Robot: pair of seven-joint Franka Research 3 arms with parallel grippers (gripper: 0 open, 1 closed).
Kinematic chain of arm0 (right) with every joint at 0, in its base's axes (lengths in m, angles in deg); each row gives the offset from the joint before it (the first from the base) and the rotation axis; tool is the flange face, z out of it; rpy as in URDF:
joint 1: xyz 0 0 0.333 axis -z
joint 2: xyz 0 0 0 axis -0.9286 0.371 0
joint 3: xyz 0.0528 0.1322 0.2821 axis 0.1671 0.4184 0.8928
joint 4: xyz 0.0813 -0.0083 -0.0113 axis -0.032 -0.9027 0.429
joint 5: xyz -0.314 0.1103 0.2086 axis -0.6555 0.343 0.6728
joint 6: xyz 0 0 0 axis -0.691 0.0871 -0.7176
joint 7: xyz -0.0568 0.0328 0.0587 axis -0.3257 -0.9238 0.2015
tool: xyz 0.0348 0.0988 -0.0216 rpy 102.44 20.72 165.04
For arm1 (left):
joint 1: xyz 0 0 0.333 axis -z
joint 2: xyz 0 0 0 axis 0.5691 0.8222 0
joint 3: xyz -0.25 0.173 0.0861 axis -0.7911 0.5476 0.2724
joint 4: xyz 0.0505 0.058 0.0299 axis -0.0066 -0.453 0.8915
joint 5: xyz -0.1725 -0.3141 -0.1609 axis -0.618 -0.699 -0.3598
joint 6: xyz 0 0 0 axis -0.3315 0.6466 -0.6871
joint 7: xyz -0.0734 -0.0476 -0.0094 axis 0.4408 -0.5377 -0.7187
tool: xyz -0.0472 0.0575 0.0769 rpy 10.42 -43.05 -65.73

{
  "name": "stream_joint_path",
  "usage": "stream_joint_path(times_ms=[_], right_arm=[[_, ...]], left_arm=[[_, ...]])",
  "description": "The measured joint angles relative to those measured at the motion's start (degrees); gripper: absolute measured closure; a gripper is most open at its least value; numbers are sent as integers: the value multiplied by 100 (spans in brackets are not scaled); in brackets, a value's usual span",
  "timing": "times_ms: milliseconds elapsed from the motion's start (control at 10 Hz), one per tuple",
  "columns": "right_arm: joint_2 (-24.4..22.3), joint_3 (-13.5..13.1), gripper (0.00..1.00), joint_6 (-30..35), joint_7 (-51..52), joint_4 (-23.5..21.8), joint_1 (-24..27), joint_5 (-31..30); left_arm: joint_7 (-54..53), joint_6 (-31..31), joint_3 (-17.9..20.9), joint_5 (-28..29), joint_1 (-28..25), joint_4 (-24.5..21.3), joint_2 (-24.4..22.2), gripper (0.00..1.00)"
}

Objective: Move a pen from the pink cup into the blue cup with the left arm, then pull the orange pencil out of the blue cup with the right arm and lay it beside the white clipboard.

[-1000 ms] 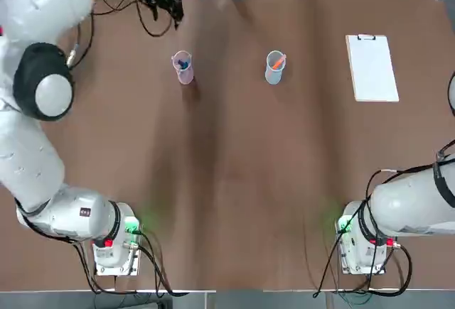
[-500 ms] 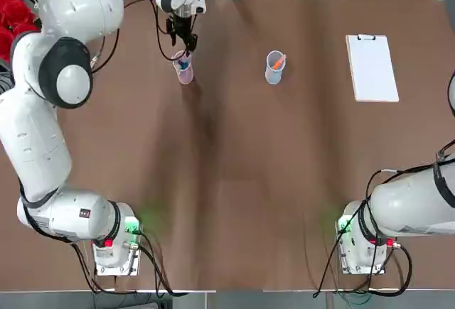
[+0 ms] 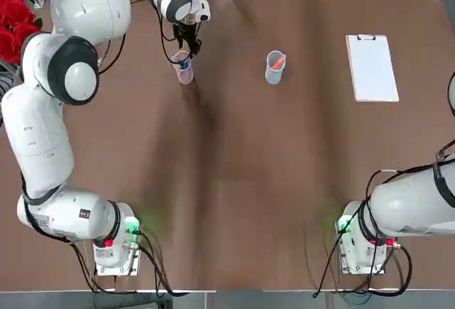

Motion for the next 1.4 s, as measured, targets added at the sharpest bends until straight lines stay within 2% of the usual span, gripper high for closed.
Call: stream_joint_path(times_ms=[1200, 1400], right_arm=[[0, -2, 0, 0, 1, 0, 2, 0], [0, -3, 0, 1, 1, 0, 3, 0]], left_arm=[[-14, -91, -2, 51, 65, -76, 95, 49], [-20, -91, 0, 52, 52, -88, 95, 55]])
